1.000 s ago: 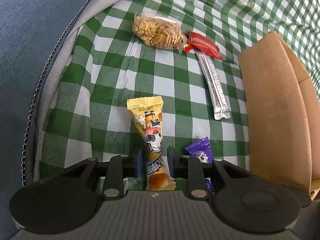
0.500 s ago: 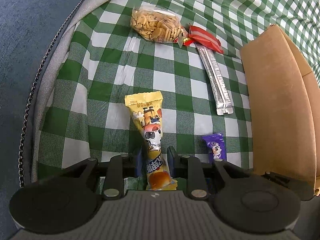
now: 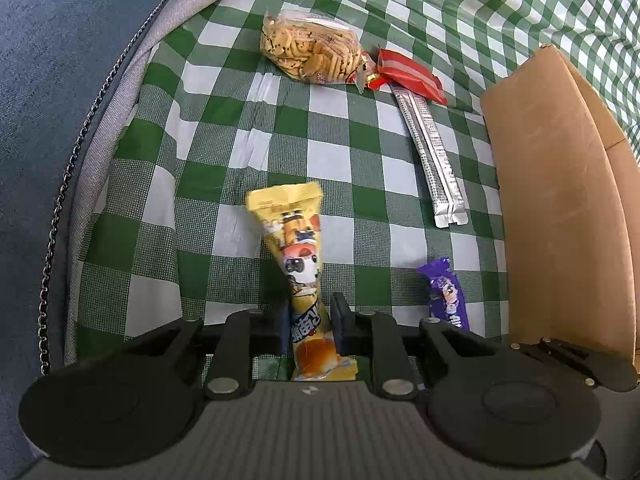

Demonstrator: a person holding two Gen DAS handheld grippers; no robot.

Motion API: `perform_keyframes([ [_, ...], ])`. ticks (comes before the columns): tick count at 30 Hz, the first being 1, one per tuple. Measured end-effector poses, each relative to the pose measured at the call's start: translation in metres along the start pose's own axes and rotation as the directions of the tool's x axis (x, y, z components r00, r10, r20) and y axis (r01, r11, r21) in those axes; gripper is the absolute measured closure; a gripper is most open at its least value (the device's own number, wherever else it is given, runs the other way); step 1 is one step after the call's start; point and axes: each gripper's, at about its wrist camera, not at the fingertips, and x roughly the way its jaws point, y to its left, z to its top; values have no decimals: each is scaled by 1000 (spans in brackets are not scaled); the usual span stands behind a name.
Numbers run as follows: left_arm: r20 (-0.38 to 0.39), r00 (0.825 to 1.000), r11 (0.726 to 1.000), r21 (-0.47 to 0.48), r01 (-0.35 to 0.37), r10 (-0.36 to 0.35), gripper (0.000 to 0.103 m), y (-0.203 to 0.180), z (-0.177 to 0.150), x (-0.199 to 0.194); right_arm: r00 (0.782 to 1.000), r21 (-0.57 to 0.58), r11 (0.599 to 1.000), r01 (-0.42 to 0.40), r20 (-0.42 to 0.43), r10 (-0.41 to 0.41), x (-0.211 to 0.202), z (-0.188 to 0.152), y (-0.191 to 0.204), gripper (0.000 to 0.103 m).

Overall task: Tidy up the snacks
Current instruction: 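Lift the yellow snack with the left tool while the right tool lifts the purple candy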

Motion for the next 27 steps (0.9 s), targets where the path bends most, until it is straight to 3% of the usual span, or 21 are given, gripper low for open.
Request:
perform_keyframes([
  [10,11,1000,1000,-6,14,-13,86,1,0,-3,1000,25,1000,-19,13,19,-3,1,-4,84],
  [13,10,1000,1000,-13,18,-18,86,3,0,-3,1000,59,998,-25,4,25,-2,1,-7,79],
  [15,7,1000,1000,-13,19,-19,86,3,-1,-3,1000,75,997,-28,3,28,-1,2,-9,65],
  [20,5,1000,1000,-10,20,-20,86,3,-1,-2,1000,39,999,-5,-12,6,7,3,-3,63],
  [23,14,1000,1000,-7,19,-18,87,1,0,-3,1000,-6,1000,23,3,-23,5,3,1,84],
  [27,54,997,999,-7,51,-51,88,-2,1,-11,997,-14,999,32,69,-31,-11,6,0,86],
])
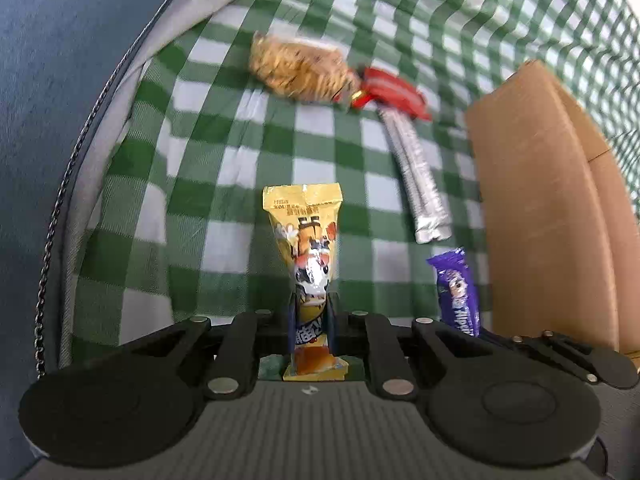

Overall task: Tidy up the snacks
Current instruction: 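Lift the yellow snack with the left tool while the right tool lifts the purple candy, then carry the yellow snack over the box with the left tool while the right tool carries the purple candy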

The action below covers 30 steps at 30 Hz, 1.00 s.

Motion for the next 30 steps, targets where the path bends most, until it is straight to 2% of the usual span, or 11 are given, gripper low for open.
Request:
perform_keyframes([
  [4,70,996,999,-3,50,-50,89,-6,1,-14,993,-55,998,23,114,-16,-30,3,4,86],
  [9,156,983,995,-8,97,-94,90,-13,1,-31,960,-78,997,24,279,-1,-85,5,-4,86],
  [14,226,966,992,22,123,-124,90,-27,-1,-46,886,-43,999,21,465,1,-150,10,-45,86],
  [18,325,939,993,72,98,-116,90,-46,-4,-61,826,33,995,91,556,-94,-171,6,-94,86],
  [19,352,929,993,81,91,-114,90,-51,-5,-65,821,70,993,97,558,-120,-169,3,-107,86],
  [24,426,891,987,105,122,-155,90,-73,-6,-72,852,214,972,94,488,-190,-150,-17,-153,86],
  [30,491,840,971,172,165,-230,90,-106,-8,-76,830,228,963,143,502,-242,-159,-31,-166,86],
])
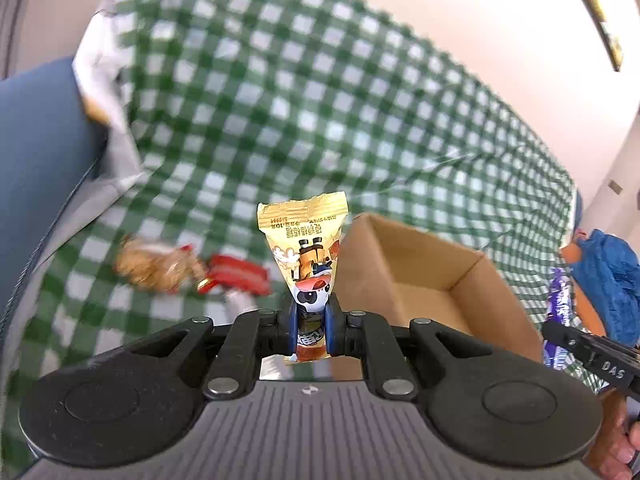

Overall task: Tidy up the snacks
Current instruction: 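Carry the yellow snack over the box with the left tool while the right tool carries the purple candy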

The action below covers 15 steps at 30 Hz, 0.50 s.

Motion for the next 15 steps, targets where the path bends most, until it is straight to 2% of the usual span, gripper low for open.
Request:
perform_keyframes([
  [8,50,993,994,37,105,-107,90,-40,-4,10,996,-38,996,87,35,-85,-6,-5,-19,86],
  [15,72,973,974,68,214,-219,90,-72,-10,16,992,-10,993,121,37,-121,-7,-7,-34,86],
])
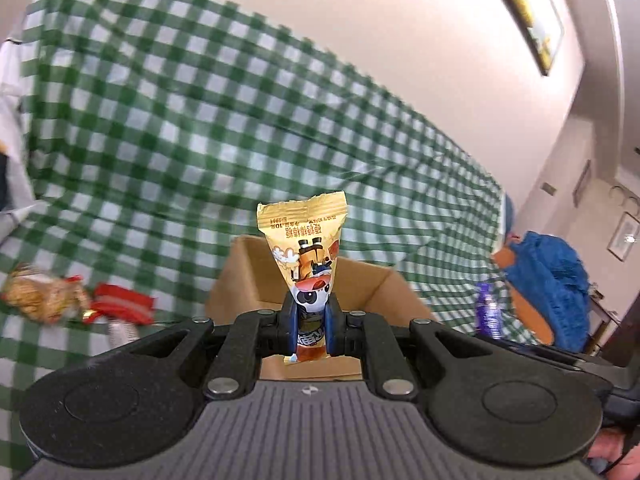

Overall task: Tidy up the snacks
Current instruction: 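Carry the yellow snack over the box with the left tool while the right tool carries the purple candy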

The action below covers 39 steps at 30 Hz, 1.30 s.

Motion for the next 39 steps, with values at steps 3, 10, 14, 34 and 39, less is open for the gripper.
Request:
perform_keyframes([
  [3,-2,1000,1000,12,24,-24,90,-8,-3,4,1000,-2,1000,14,-5,-14,2,-1,-3,86],
  [10,-10,999,999,16,48,-48,90,-15,-8,11,999,9,999,34,-6,-34,3,-2,-4,86],
  [14,-16,997,997,20,71,-71,90,-17,-10,13,999,7,999,38,-6,-38,4,-2,-2,86],
  [34,-57,993,990,90,113,-108,90,-31,-21,22,998,-20,998,64,-11,-64,4,-2,0,86],
  [39,-63,992,988,97,118,-113,90,-33,-22,24,998,-28,997,66,-14,-67,6,-2,0,86],
])
